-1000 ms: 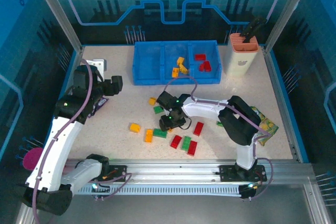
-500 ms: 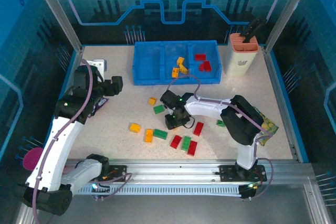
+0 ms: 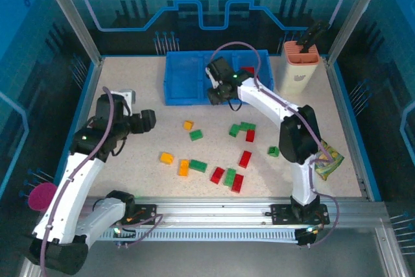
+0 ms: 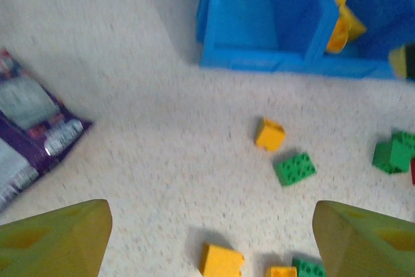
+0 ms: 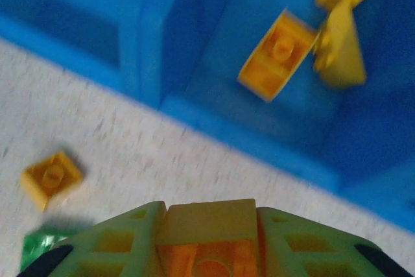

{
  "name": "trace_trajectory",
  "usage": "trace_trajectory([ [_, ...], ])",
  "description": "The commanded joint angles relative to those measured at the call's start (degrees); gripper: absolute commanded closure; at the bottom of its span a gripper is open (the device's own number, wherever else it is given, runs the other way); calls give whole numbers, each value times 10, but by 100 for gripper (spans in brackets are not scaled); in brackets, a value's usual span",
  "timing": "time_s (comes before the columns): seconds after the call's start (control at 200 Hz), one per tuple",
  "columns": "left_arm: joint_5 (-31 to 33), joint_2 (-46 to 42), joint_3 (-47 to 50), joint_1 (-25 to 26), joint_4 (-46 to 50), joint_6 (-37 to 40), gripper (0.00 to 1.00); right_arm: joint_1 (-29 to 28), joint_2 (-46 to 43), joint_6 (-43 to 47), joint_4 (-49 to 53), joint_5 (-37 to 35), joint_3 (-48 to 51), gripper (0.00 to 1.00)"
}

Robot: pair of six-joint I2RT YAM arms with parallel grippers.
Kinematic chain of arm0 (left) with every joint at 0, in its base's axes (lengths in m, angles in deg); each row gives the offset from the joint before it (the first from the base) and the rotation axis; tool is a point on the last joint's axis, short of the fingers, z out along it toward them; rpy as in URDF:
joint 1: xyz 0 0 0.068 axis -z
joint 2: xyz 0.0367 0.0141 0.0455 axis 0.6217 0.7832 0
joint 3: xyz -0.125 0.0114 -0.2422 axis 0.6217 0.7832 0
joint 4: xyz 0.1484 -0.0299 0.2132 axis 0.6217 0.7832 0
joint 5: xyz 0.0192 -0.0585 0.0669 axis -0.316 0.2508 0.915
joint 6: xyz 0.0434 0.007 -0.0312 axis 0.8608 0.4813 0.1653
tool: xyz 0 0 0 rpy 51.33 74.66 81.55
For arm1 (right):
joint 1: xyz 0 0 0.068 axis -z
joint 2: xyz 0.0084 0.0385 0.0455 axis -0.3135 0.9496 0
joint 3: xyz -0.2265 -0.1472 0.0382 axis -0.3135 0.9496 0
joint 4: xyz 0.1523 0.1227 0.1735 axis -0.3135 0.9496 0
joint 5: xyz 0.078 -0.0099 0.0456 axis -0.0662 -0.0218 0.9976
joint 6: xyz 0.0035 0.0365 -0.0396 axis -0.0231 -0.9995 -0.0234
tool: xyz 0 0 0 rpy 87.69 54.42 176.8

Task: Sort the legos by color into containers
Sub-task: Place the lego in the container.

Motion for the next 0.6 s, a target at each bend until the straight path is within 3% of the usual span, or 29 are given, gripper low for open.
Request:
trace_trajectory([
  [0.0,-28,-6,46,19,28,-76,18,26,65,36,-5,-15,-67,65],
  [0.325,-4,38,180,104,-31,-306,21,52,234,74,32,6,-284,65],
  [0.595,2,99,203,129,-84,-432,19,56,263,97,9,14,-308,61],
])
